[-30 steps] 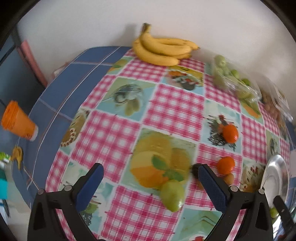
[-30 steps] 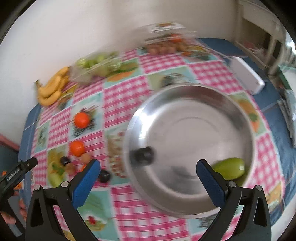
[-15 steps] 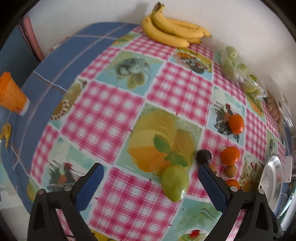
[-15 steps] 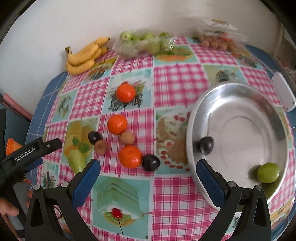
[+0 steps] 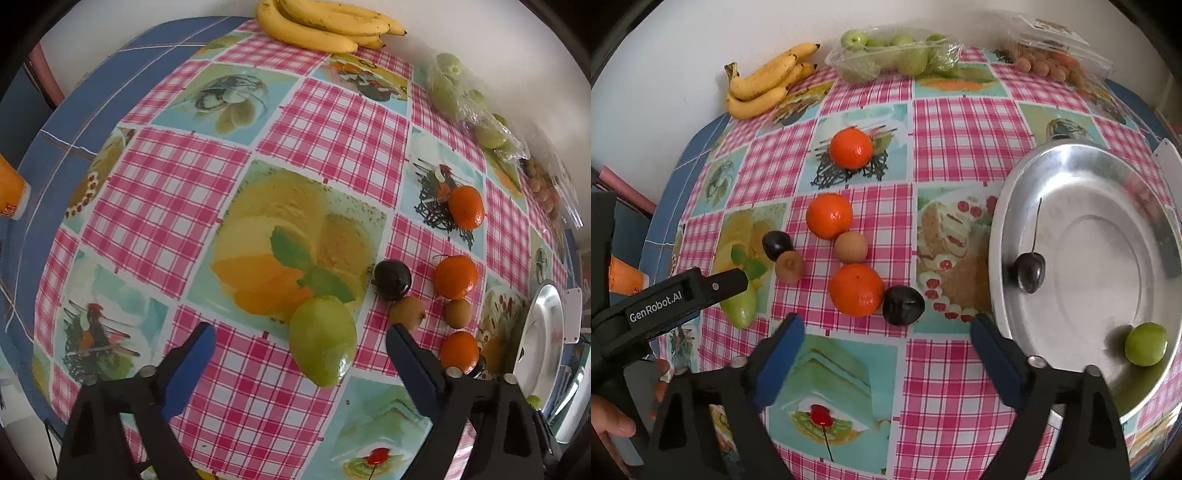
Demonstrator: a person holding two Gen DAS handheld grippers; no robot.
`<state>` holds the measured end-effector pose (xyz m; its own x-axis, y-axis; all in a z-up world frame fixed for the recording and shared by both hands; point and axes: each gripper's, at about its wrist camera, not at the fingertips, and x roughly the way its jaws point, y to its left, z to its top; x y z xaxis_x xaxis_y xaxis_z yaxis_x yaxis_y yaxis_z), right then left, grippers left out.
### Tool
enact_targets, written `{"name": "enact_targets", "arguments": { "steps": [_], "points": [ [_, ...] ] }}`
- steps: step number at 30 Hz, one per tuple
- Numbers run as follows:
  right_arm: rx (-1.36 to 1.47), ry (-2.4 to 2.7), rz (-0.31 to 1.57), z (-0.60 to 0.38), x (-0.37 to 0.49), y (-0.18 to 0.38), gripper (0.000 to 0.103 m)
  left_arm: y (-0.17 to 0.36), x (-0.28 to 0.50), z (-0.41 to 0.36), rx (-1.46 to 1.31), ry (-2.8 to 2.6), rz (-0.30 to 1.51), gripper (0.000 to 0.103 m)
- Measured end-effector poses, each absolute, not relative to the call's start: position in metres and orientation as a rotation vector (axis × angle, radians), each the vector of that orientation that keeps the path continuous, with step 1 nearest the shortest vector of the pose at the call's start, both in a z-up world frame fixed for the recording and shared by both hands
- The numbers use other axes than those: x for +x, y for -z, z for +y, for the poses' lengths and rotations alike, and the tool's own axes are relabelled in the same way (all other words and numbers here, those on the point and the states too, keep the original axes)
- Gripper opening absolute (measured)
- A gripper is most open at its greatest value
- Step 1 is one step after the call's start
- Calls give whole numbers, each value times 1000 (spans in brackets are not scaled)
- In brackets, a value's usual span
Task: Organize fruits
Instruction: 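Grasp a dark plum from the fruit row with the right gripper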
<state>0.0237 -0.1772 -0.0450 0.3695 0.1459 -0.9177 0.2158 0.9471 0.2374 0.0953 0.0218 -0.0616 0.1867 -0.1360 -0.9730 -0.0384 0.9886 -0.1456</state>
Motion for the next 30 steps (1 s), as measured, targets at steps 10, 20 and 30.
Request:
{"name": "enact_targets", "arguments": {
  "steps": [10, 20, 30],
  "points": [
    [319, 43, 1245, -179, 26, 57, 48, 69, 95, 11, -159, 94, 1415, 77],
    [182, 69, 1258, -171, 33, 65, 38, 72, 94, 9, -150, 92, 1420, 67],
    [111, 49, 1245, -162, 43, 65, 35, 74, 95, 14, -149, 90, 1416, 62]
  ]
}}
